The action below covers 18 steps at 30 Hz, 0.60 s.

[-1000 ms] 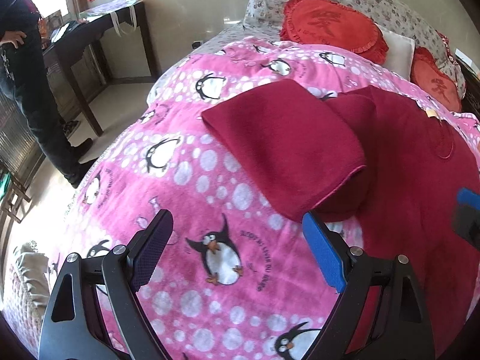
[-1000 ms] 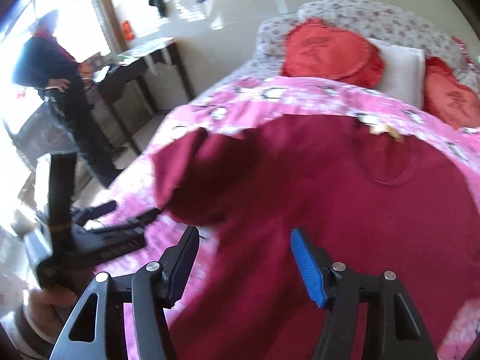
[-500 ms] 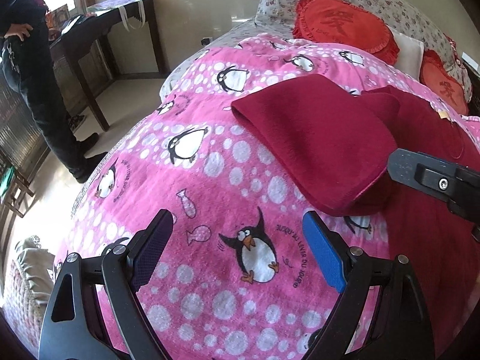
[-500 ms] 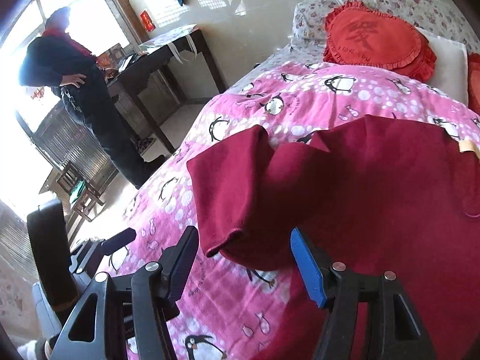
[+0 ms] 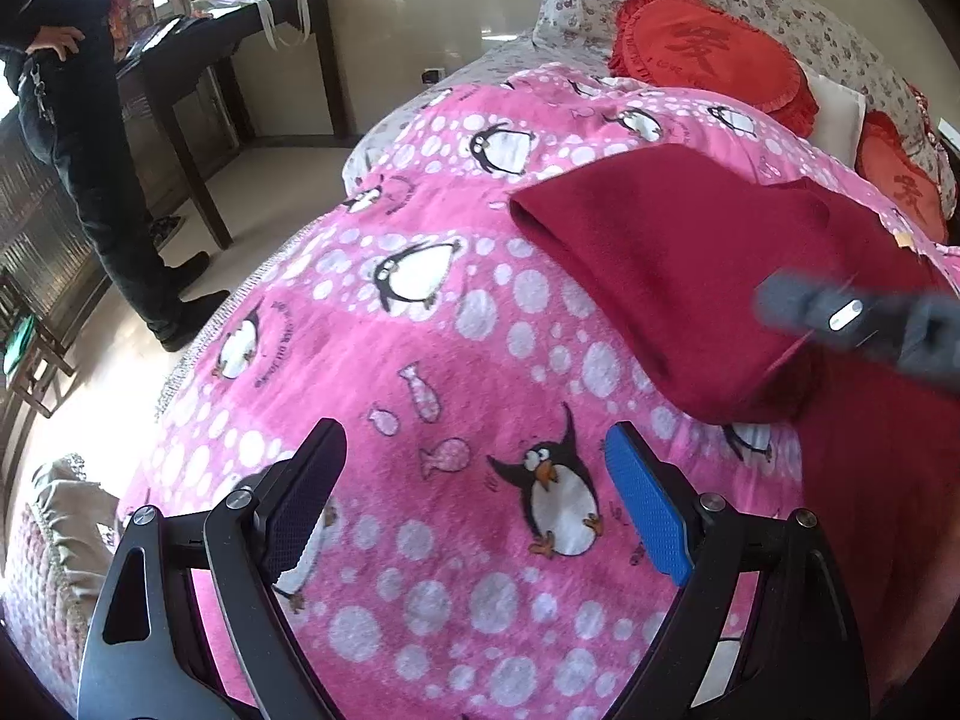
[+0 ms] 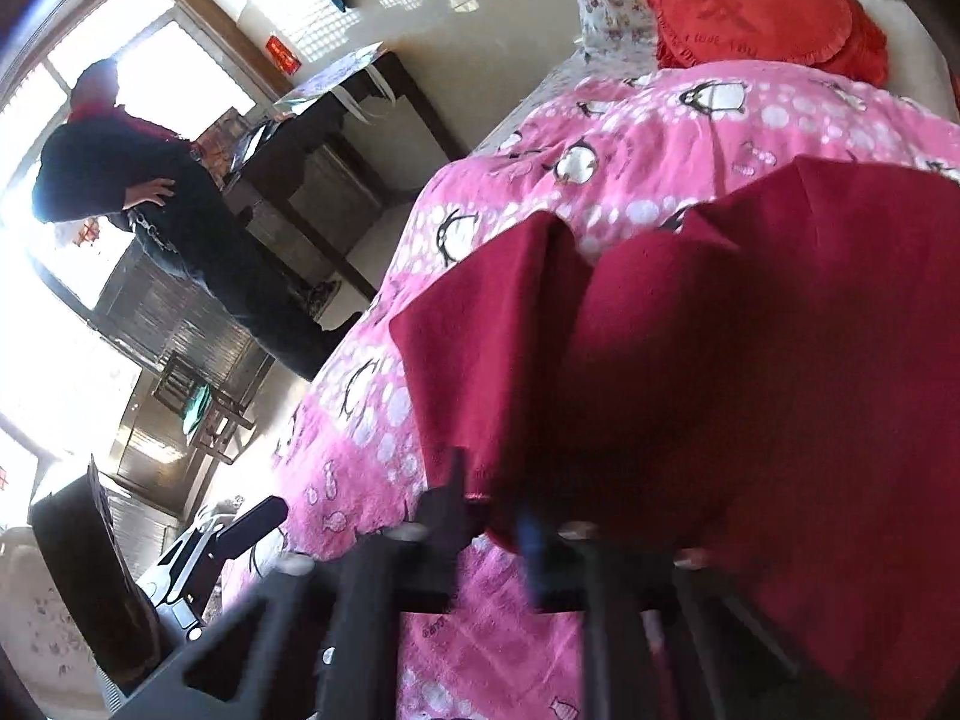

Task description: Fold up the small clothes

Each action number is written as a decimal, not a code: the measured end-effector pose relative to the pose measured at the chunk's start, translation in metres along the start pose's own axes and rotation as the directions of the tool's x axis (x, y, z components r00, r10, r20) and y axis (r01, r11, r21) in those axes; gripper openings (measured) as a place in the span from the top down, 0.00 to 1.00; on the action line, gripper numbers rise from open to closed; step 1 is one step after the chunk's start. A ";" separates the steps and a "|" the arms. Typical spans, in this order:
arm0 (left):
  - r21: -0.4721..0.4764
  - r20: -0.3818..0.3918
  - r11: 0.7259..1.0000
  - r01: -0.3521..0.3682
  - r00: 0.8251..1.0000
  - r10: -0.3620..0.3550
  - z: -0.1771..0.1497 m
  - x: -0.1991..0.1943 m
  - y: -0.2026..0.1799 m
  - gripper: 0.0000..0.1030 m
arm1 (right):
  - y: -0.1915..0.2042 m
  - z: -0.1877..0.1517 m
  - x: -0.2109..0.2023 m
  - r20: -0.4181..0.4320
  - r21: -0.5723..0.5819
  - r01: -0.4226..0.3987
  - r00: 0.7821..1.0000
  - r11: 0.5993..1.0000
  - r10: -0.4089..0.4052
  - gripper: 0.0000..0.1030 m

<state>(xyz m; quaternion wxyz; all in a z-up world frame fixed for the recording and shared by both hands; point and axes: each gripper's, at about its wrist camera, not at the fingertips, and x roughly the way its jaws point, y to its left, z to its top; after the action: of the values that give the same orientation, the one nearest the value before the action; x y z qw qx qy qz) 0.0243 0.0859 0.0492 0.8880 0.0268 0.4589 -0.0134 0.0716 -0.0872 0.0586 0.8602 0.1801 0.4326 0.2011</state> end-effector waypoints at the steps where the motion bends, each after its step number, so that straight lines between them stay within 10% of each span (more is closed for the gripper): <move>1: -0.004 0.003 1.000 -0.004 1.000 0.004 0.001 0.000 0.001 0.14 | 0.004 0.004 -0.014 0.035 -0.020 0.008 0.999 1.000 -0.007 0.94; 11: -0.008 0.021 1.000 0.019 1.000 -0.019 0.008 -0.009 -0.006 0.14 | -0.011 0.047 -0.193 0.287 -0.154 0.186 0.948 0.970 -0.136 0.95; 18: 0.028 0.020 0.999 0.038 0.999 -0.039 0.011 -0.011 -0.030 0.14 | -0.105 0.026 -0.242 0.166 -0.098 0.444 0.890 0.891 -0.425 0.95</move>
<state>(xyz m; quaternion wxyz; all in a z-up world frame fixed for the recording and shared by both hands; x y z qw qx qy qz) 0.0251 0.0554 0.0633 0.8919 0.0298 0.4497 -0.0371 -0.0188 -0.3022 0.1852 0.9216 0.0344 0.3863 0.0185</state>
